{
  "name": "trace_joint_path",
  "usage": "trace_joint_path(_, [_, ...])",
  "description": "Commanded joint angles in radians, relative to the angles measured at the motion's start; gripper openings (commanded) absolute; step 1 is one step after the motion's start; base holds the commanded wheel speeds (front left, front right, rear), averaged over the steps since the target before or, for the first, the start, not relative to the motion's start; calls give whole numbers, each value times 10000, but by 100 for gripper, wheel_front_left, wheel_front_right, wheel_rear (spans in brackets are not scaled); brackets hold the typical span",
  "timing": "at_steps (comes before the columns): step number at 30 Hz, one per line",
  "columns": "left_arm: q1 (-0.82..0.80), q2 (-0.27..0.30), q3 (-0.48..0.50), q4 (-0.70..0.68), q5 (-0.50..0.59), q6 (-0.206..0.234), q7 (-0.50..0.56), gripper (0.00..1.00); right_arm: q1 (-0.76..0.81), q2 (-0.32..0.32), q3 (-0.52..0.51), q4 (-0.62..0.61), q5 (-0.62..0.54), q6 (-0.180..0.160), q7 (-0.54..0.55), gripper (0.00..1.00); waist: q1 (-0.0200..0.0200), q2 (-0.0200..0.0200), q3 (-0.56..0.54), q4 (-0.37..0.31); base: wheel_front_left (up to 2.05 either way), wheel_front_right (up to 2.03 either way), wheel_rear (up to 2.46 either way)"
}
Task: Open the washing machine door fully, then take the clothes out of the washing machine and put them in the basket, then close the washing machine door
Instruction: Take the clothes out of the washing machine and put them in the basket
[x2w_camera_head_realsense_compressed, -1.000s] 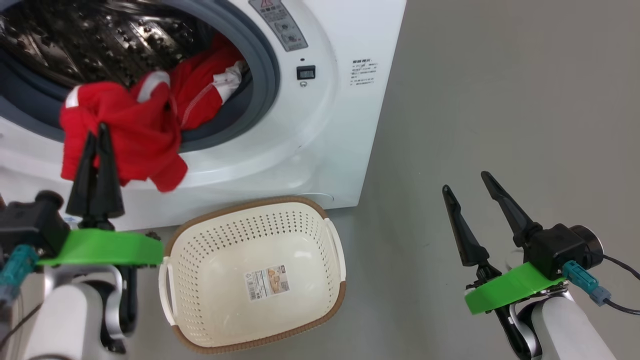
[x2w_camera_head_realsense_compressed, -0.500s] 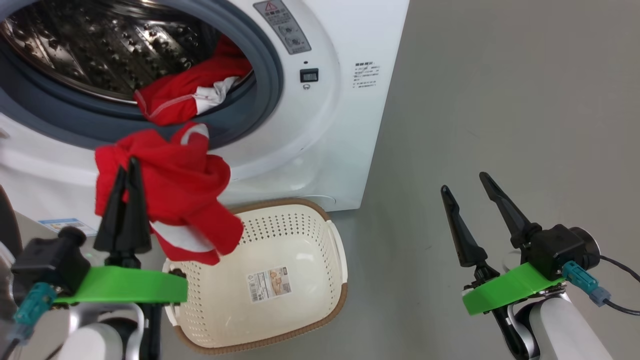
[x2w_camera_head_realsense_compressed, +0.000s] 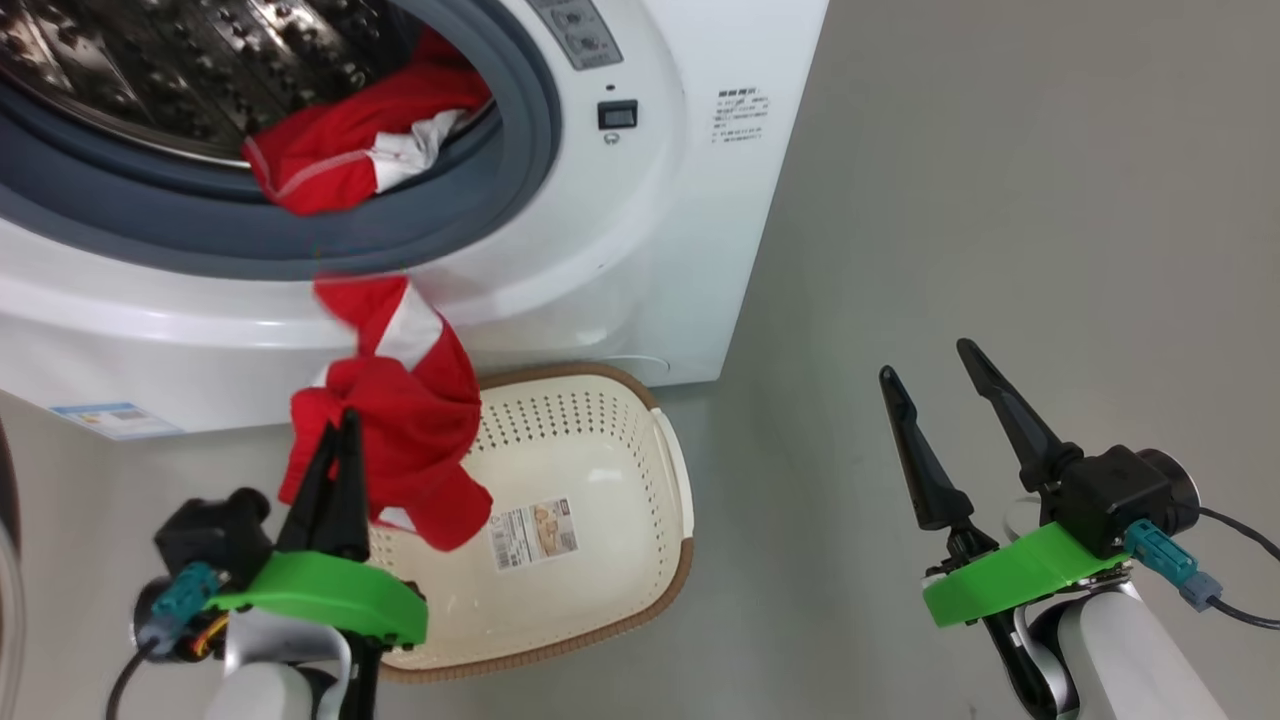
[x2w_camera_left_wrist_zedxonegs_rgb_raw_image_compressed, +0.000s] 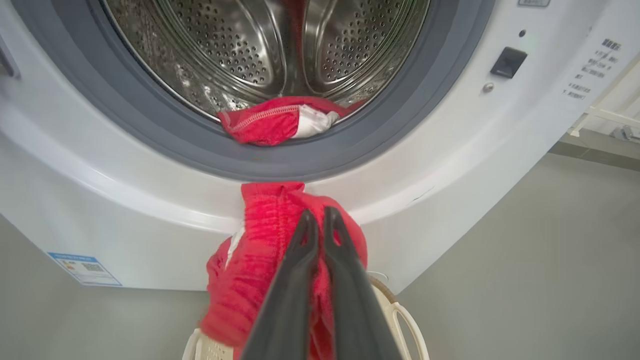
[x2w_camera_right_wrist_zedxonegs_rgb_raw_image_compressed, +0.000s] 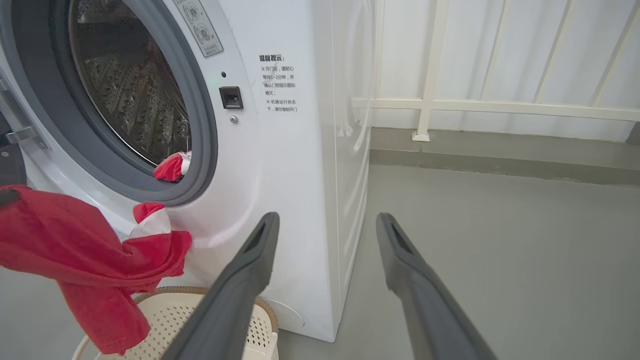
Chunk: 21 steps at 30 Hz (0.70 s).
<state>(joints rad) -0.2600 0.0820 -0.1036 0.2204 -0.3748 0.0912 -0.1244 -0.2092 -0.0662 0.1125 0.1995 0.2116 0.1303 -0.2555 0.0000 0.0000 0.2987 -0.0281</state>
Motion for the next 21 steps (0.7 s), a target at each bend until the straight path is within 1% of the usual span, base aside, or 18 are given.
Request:
trace_joint_path(1, [-428, 137, 244, 57, -47, -115, -161, 0, -181, -35, 241, -274, 25, 4, -63, 100, 0, 0, 207, -68, 0, 0, 0])
trace_joint_path(14, [-2367, -115, -8, 4540, -420, -614, -1020, 0, -555, -27, 451, -244, 31, 4, -63, 100, 0, 0, 1169, -241, 0, 0, 0])
trace_joint_path(21, [-3524, -205, -310, 6994, -503, -963, -1093, 0, -753, -75, 560, -209, 74, 4, -63, 100, 0, 0, 1709, -370, 0, 0, 0])
